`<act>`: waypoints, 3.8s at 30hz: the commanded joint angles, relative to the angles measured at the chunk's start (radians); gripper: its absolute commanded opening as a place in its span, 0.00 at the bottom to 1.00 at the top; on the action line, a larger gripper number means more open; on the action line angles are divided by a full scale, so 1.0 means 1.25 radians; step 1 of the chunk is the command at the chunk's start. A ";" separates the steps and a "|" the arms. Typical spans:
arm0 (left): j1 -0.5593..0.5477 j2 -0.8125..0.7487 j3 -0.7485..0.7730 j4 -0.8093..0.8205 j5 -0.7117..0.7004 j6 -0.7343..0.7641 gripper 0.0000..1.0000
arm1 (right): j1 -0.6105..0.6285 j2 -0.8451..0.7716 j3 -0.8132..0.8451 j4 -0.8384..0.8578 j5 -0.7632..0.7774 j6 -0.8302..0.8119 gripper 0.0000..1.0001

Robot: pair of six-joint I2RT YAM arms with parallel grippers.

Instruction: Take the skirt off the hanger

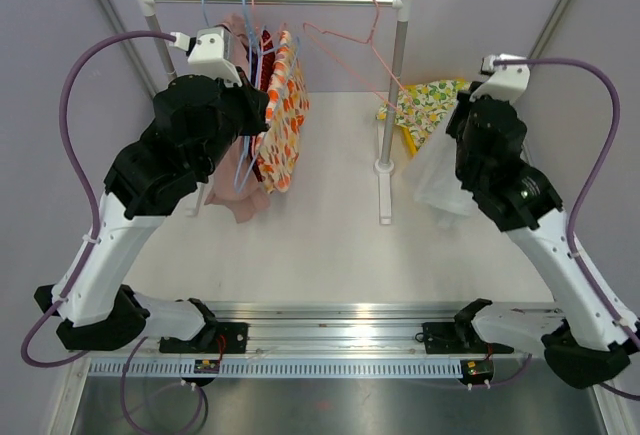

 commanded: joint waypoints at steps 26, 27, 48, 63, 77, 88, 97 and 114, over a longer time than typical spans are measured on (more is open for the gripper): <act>-0.003 0.175 0.178 0.081 -0.007 0.074 0.00 | -0.391 0.298 -0.151 0.073 -0.432 0.276 0.99; -0.003 0.186 0.193 0.082 -0.006 0.075 0.00 | -0.392 0.271 -0.216 0.086 -0.467 0.282 0.99; -0.010 0.307 0.191 0.084 0.024 -0.018 0.37 | -0.376 -0.149 -0.472 -0.011 -0.616 0.339 0.99; -0.005 0.096 0.030 0.032 -0.102 0.040 0.72 | -0.375 -0.197 -0.488 -0.050 -0.629 0.342 0.99; 0.064 0.105 0.013 0.055 -0.071 0.042 0.69 | -0.375 -0.234 -0.495 -0.095 -0.618 0.331 1.00; 0.096 0.112 -0.039 0.088 -0.040 0.051 0.68 | -0.375 -0.239 -0.504 -0.096 -0.612 0.332 0.99; 0.125 0.133 -0.073 0.116 -0.016 0.047 0.67 | -0.375 -0.236 -0.506 -0.100 -0.607 0.331 0.99; 0.159 0.183 -0.041 0.147 0.050 0.087 0.00 | -0.374 -0.227 -0.467 -0.069 -0.741 0.320 0.98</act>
